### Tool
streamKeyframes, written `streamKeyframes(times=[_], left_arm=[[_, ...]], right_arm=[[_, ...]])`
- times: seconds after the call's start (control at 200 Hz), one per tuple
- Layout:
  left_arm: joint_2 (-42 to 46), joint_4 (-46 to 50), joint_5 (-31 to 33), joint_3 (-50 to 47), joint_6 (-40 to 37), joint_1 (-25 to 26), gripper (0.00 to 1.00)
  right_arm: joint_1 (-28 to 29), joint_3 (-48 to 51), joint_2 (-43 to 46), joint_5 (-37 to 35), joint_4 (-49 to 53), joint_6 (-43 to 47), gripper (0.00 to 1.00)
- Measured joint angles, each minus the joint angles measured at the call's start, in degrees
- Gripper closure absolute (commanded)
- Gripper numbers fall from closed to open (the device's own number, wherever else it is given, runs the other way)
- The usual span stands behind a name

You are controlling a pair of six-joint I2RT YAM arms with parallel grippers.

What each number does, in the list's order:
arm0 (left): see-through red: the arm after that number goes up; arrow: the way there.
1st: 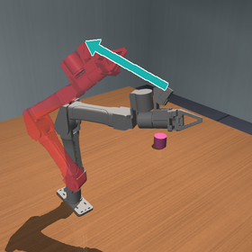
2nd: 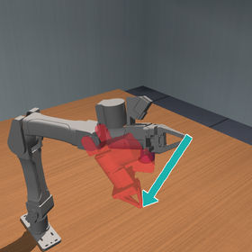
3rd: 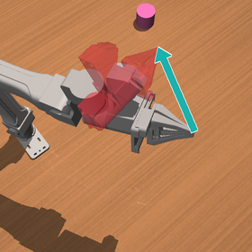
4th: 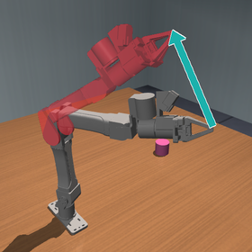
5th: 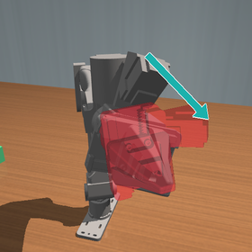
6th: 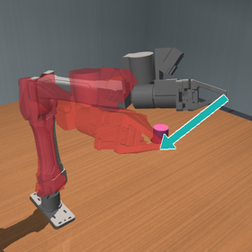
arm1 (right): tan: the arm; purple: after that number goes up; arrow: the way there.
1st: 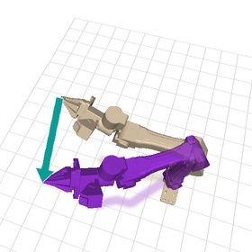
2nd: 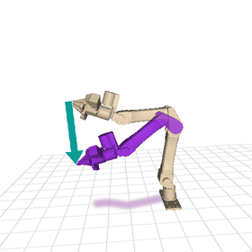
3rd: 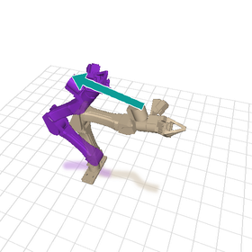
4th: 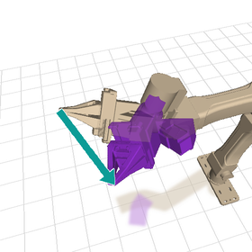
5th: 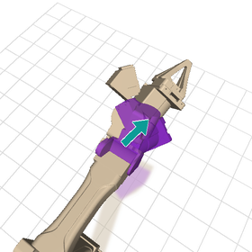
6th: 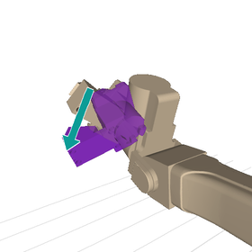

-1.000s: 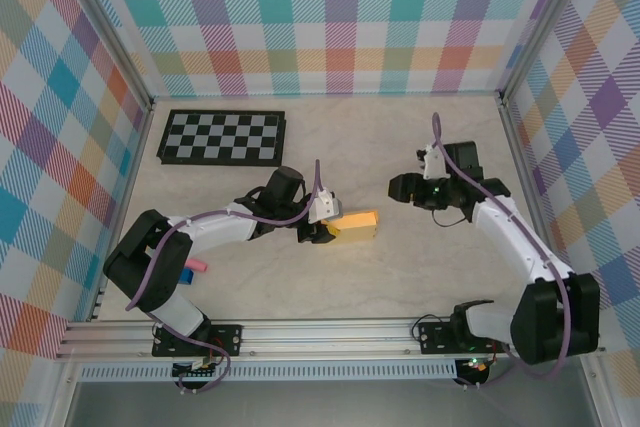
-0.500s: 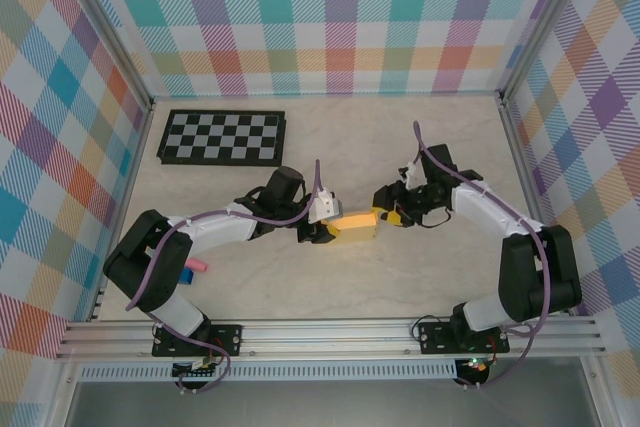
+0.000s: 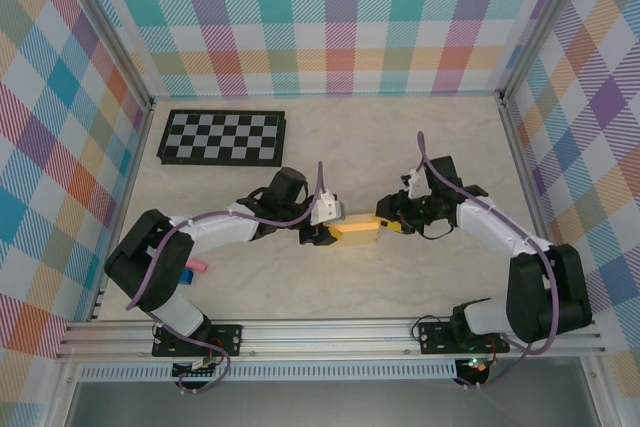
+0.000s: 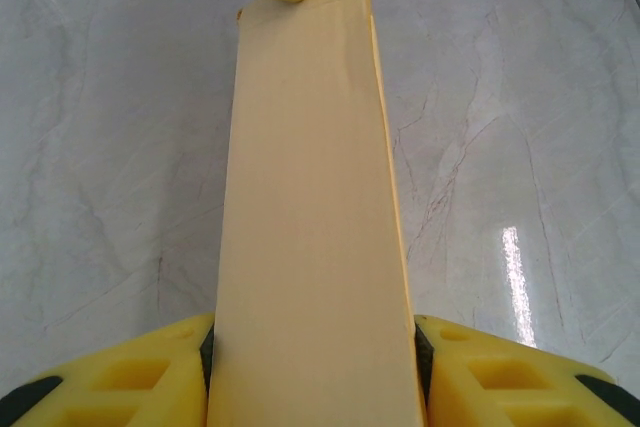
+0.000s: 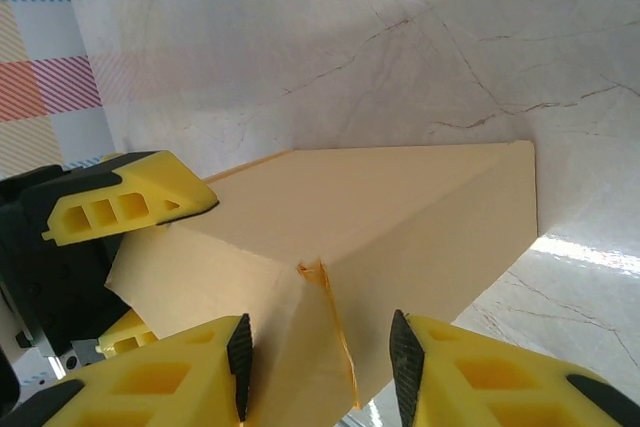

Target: Fold the paper box

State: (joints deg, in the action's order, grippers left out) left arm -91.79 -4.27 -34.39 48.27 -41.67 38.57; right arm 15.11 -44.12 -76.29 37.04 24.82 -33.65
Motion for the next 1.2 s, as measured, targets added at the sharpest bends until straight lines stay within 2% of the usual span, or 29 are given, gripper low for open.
streamKeyframes(times=[0.1, 0.22, 0.335, 0.58, 0.72, 0.815, 0.89, 1.045, 1.2], left_arm=[[-0.28, 0.39, -0.11, 0.35, 0.0, 0.04, 0.54], [-0.44, 0.9, -0.22, 0.66, 0.02, 0.04, 0.54], [-0.5, 0.98, 0.0, 0.76, 0.09, 0.04, 0.51], [-0.61, 2.62, 0.17, 1.01, 1.99, 0.04, 0.26], [2.95, 4.66, -1.2, 1.18, 4.94, -0.13, 0.22], [9.16, 4.37, -2.19, 1.18, 9.73, -0.98, 0.21], [15.15, 2.75, -1.31, 1.05, 14.97, -2.51, 0.14], [25.57, -2.19, 6.14, -2.08, 27.93, -3.96, 0.11], [25.44, -2.97, 15.04, -8.52, 36.87, -1.36, 0.11]], right_arm=[[0.0, 2.56, 1.51, -0.24, -3.34, 0.0, 0.59], [0.0, 5.99, 2.45, -0.04, -8.31, -0.04, 0.67], [-0.02, 8.24, 3.19, 0.09, -12.92, -0.55, 0.68], [0.22, 11.58, 5.25, -1.9, -19.04, -1.66, 0.67], [0.33, 12.63, 5.92, -3.08, -21.16, -2.05, 0.66], [0.37, 12.94, 5.9, -3.61, -22.18, -2.16, 0.66], [0.37, 13.18, 5.9, -3.63, -22.73, -2.16, 0.66], [0.37, 13.7, 5.92, -3.61, -23.87, -2.19, 0.65], [0.37, 13.81, 5.92, -3.58, -24.02, -2.16, 0.65]])
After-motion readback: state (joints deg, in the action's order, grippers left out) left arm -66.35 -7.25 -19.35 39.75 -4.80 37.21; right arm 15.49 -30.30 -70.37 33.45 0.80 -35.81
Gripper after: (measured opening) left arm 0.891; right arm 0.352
